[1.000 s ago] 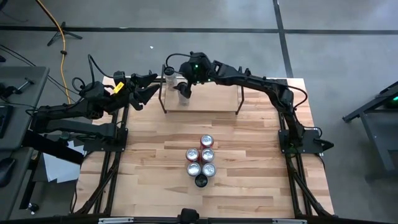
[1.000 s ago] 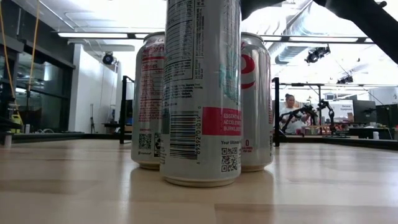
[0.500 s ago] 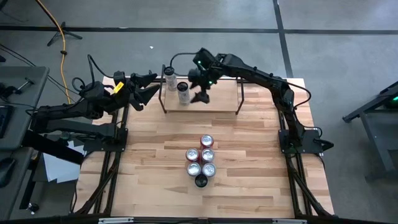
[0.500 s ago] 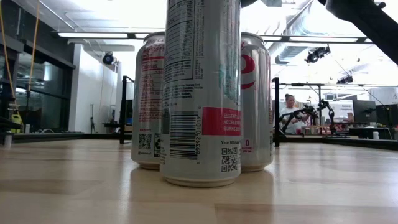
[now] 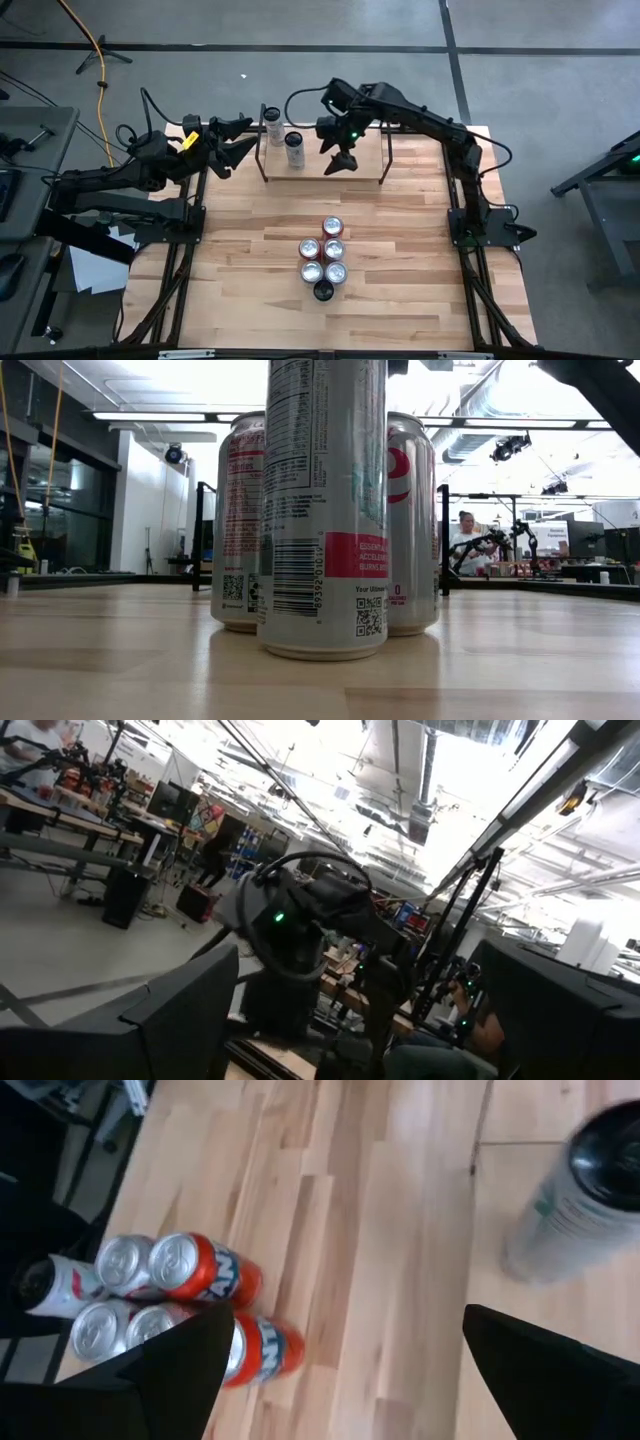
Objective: Place canned beverage on shelf
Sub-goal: Put the top white soda can aligned with the other white soda can on the shelf
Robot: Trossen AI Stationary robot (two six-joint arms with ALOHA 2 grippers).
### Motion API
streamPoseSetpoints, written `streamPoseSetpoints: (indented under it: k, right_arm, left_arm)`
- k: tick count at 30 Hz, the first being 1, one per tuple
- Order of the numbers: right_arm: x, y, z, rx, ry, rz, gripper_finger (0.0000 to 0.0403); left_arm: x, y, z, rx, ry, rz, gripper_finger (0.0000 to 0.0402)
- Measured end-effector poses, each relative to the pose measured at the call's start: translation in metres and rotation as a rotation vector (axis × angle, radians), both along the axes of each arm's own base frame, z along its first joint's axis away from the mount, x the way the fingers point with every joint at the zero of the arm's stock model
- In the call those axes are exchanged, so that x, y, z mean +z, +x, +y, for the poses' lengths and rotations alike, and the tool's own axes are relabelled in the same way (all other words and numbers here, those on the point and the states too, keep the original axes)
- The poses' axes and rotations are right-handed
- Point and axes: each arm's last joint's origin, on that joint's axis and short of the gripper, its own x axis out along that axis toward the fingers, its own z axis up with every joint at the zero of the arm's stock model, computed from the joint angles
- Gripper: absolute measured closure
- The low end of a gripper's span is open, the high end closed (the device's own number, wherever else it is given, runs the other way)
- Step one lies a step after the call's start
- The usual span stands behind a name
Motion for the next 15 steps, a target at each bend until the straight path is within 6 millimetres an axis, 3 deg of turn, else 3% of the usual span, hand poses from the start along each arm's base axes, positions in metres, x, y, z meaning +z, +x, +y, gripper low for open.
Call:
streamPoseSetpoints:
  k: [3,6,12,15]
  right_arm:
    - [0.008,-0.01,0.004,-0.004,-0.012,-0.001,0.0022]
    - [0.002,-0.023,0.011,-0.025,-0.009,-0.015,0.0022]
    - [-0.04,-0.065,0.041,-0.288,0.038,-0.128,0.0022]
    - [-0.047,-0.083,0.06,-0.468,0.121,-0.272,0.0022]
  left_arm:
    - [0.0,0.0,0.0,0.005,0.014,0.007,0.003]
    - [0.0,0.0,0.0,0.005,0.015,0.007,0.003]
    - [0.0,0.0,0.0,0.006,0.018,0.009,0.003]
    - [0.0,0.0,0.0,0.018,0.055,0.027,0.003]
